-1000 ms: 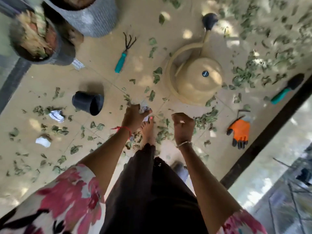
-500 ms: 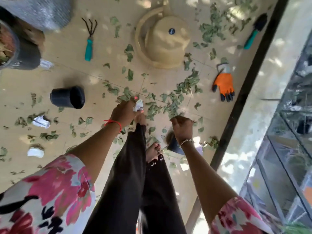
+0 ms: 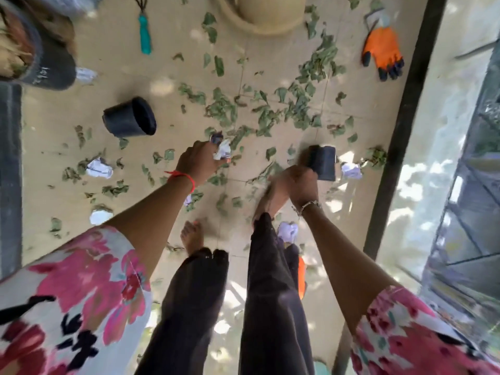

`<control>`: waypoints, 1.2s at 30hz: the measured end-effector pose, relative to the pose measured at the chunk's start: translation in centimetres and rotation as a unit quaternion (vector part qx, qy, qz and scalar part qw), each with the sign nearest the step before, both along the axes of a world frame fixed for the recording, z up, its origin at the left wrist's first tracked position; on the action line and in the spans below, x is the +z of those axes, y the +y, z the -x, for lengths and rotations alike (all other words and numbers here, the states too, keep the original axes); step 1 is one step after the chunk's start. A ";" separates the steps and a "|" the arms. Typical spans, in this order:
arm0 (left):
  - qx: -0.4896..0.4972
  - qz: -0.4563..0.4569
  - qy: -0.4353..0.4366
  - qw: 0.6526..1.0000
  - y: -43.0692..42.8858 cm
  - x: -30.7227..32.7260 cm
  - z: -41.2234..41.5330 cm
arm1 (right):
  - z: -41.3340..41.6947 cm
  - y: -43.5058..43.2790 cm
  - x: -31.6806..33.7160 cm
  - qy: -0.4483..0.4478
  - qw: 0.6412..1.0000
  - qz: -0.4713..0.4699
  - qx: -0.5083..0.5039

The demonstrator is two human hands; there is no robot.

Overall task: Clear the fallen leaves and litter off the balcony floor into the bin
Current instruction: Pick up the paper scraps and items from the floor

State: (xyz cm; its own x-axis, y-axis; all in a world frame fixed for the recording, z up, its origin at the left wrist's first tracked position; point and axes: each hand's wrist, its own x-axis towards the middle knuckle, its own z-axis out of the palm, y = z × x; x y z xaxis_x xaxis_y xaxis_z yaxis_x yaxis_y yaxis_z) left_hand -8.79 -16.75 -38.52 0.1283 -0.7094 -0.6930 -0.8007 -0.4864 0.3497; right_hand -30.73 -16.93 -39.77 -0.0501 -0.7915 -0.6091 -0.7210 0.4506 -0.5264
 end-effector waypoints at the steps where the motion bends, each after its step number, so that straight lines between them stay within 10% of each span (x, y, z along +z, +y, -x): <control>1: -0.004 0.000 0.002 1.000 1.0 0.0 -0.6 | -0.5 1.0 -0.3 -0.003 1.000 0.006 -0.011; 15: 0.122 -0.035 -0.012 0.992 13.2 -4.4 -8.9 | -9.2 11.3 -6.9 0.034 0.993 -0.062 0.092; 36: 0.186 0.064 0.066 0.978 13.4 -22.0 -11.2 | -17.6 -0.2 -30.3 0.234 0.935 0.083 0.255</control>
State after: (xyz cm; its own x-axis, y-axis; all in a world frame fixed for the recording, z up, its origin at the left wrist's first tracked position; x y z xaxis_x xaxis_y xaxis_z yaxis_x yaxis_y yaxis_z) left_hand 2.36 -3.36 -60.56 0.3092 -0.7124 -0.6300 -0.5205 -0.6812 0.5148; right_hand -13.14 -17.10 -70.06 0.1290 -0.8671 -0.4812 -0.9885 -0.0739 -0.1320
